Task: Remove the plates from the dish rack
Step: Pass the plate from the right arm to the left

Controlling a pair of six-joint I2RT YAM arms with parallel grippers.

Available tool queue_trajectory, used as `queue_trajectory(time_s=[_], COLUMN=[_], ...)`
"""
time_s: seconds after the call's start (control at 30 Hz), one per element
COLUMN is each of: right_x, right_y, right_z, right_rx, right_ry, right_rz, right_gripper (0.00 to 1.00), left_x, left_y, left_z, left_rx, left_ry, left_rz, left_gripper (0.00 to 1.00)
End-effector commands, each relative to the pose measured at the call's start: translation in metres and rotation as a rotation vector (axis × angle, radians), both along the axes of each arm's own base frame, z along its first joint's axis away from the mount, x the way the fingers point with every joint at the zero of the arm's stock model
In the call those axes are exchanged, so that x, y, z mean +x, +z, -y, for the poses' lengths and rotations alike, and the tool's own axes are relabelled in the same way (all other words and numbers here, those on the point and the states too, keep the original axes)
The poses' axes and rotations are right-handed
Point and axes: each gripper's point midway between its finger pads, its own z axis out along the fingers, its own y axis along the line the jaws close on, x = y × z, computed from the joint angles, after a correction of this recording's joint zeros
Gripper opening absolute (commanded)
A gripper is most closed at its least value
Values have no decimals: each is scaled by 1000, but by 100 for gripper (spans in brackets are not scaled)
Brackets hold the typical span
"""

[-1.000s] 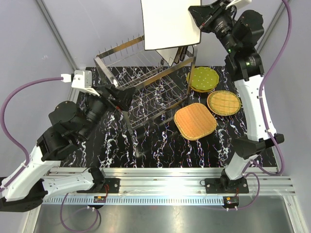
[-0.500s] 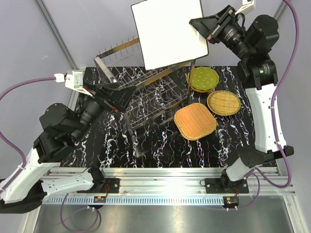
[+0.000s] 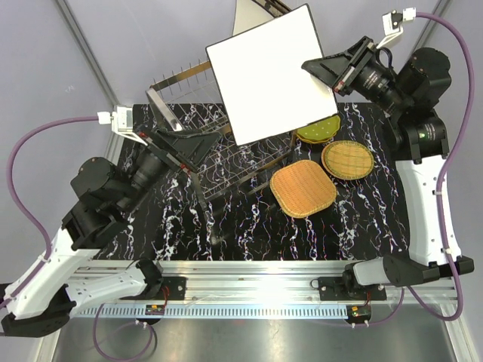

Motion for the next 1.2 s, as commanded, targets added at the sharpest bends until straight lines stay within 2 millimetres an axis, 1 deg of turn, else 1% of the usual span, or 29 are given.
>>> queue_trajectory(time_s=[0.0, 0.03, 0.07, 0.1, 0.13, 0.17, 0.23, 0.27, 0.33, 0.43, 0.47, 0.53, 0.6, 0.63, 0.73, 0.77, 0.87, 1.03, 1.13, 1.17], right_x=[-52, -57, -55, -57, -60, -61, -65, -64, -68, -69, -67, -71, -69, -71, -72, -71, -69, -69, -66, -64], right_y=[66, 67, 63, 63, 63, 60, 59, 57, 56, 49, 44, 43, 39, 39, 36, 34, 31, 27, 21, 18], right_z=[10, 11, 10, 9, 9, 9, 7, 7, 6, 3, 2, 1, 0, 0, -1, -2, -2, -4, -5, -6], right_rx=[113, 119, 120, 128, 129, 131, 136, 136, 141, 148, 147, 146, 145, 143, 140, 139, 138, 134, 128, 126], right_ry=[38, 43, 47, 57, 65, 71, 86, 91, 107, 132, 137, 155, 161, 166, 176, 177, 178, 191, 197, 199], right_rz=[212, 212, 199, 191, 192, 184, 180, 172, 168, 137, 126, 126, 114, 118, 112, 106, 98, 90, 80, 74], right_gripper=[0, 0, 0, 0, 0, 0, 0, 0, 0, 0, 0, 0, 0, 0, 0, 0, 0, 0, 0, 0], left_x=[-5, -5, -5, -4, 1, 0, 4, 2, 7, 8, 6, 8, 9, 12, 14, 16, 18, 21, 23, 22], left_y=[13, 13, 19, 19, 10, 15, 9, 12, 9, 12, 16, 15, 18, 16, 17, 18, 17, 19, 20, 22], left_z=[14, 16, 16, 17, 20, 22, 25, 26, 31, 38, 39, 45, 48, 50, 53, 53, 55, 54, 53, 53], left_rx=[-114, -152, -193, -206, -212, -258, -264, -281, -290, -309, -320, -318, -322, -322, -320, -322, -317, -320, -327, -330], left_ry=[-121, -145, -163, -194, -208, -237, -263, -288, -307, -358, -372, -395, -406, -406, -411, -410, -410, -398, -397, -401], left_rz=[-15, -39, -23, -22, -40, -50, -63, -63, -81, -80, -66, -72, -72, -82, -85, -88, -95, -90, -93, -84], left_gripper=[99, 99, 99, 99, 99, 99, 98, 98, 98, 96, 95, 93, 88, 87, 76, 70, 64, 56, 41, 39])
